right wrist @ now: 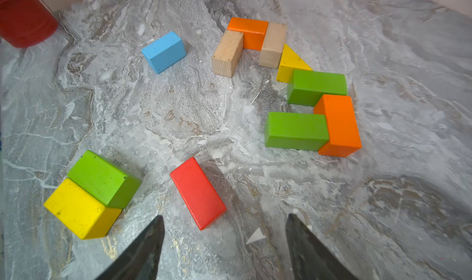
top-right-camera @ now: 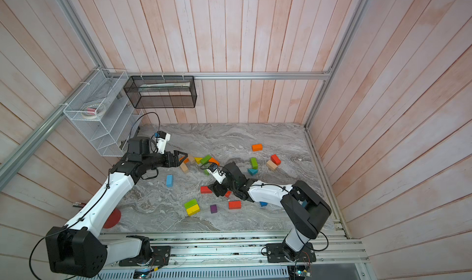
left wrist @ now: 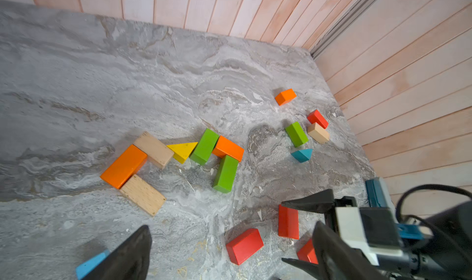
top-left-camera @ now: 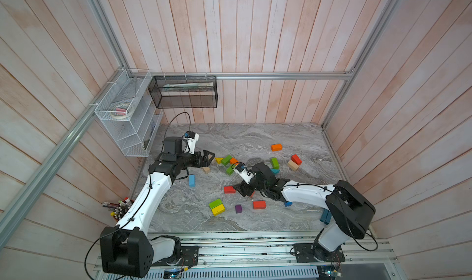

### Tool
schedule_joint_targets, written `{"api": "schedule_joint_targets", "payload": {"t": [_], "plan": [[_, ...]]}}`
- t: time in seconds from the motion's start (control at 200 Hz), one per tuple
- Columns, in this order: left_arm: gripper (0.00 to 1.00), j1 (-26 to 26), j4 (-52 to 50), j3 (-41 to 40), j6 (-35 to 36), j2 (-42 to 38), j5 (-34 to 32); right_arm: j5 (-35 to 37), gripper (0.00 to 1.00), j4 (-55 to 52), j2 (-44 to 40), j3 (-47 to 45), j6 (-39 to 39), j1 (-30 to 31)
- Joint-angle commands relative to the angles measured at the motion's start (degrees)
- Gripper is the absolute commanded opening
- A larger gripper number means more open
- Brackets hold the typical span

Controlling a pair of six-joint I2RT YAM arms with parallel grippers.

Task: Assemble a heart with building blocks
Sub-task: Pick up the building block from the center of the board.

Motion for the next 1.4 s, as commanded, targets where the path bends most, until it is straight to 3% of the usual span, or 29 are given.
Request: {"api": "schedule_joint_targets", "payload": {"t": [0.0,0.27,0.63,0.765,1.09,1.395], "plan": [[1.0,3.27,4.91,-3.54,-1.71,-2.71,3.45,-1.05,0.75,-9.22,4.06,5.07,-4.43,0.93],[1.0,7.38,8.39,-6.25,-2.56,-6.47,5.08,-1.51,0.73,-15.08,10.2,12.35,-7.59,2.04],[1.0,8.03,8.87,-6.62,-3.11,-6.12,7.18,-1.41,0.68,-16.79,15.1,16.84,-8.3,4.18],[1.0,8.03,9.14,-6.71,-3.43,-5.96,7.5,-0.61,0.61,-16.93,15.77,17.63,-7.95,4.27],[1.0,8.03,9.22,-6.98,-3.76,-5.95,7.6,1.32,0.32,-16.38,15.83,17.66,-6.56,5.25],[1.0,8.07,9.12,-7.13,-3.71,-6.75,5.71,4.6,0.27,-11.17,17.64,21.14,2.89,6.69]]}}
